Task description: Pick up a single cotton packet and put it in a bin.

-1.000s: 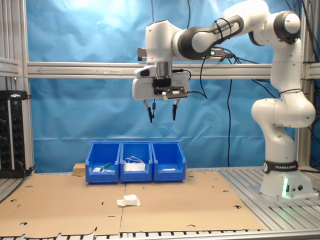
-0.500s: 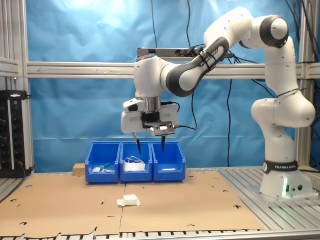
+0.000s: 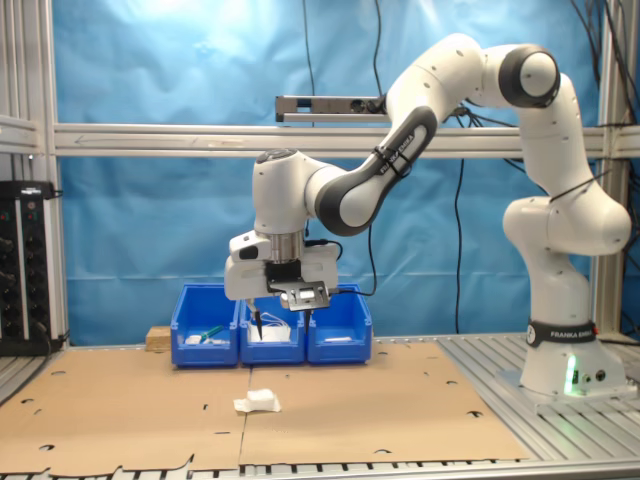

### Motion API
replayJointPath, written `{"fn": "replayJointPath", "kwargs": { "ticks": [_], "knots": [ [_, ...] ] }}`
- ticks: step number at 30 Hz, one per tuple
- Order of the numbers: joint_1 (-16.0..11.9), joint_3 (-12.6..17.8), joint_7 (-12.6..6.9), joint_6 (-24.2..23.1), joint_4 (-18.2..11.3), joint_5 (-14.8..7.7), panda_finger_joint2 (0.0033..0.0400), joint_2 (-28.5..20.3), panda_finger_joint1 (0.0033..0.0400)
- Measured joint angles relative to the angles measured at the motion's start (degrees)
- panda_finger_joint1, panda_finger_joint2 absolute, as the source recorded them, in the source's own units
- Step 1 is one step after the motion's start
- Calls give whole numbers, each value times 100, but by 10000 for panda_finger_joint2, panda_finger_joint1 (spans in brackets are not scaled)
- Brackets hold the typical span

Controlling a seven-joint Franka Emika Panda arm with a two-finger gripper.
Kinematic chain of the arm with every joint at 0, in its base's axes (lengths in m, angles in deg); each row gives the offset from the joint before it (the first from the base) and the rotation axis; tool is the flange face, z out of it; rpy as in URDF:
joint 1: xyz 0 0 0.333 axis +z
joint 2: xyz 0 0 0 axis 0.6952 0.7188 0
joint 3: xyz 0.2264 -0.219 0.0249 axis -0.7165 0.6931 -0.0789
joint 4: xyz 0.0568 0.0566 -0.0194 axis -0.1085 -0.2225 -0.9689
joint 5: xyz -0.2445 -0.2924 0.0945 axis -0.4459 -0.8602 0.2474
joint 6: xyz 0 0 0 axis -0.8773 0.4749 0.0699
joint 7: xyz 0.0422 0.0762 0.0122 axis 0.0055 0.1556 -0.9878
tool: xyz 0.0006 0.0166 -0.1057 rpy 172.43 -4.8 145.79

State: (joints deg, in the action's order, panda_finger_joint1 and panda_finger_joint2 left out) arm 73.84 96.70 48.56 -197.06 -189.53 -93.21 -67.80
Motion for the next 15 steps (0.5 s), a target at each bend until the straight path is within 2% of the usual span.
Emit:
{"fn": "replayJointPath", "kwargs": {
  "ticks": [15],
  "knots": [
    [-156,96,-178,-381,819,0,400,946,400]
  ]
}}
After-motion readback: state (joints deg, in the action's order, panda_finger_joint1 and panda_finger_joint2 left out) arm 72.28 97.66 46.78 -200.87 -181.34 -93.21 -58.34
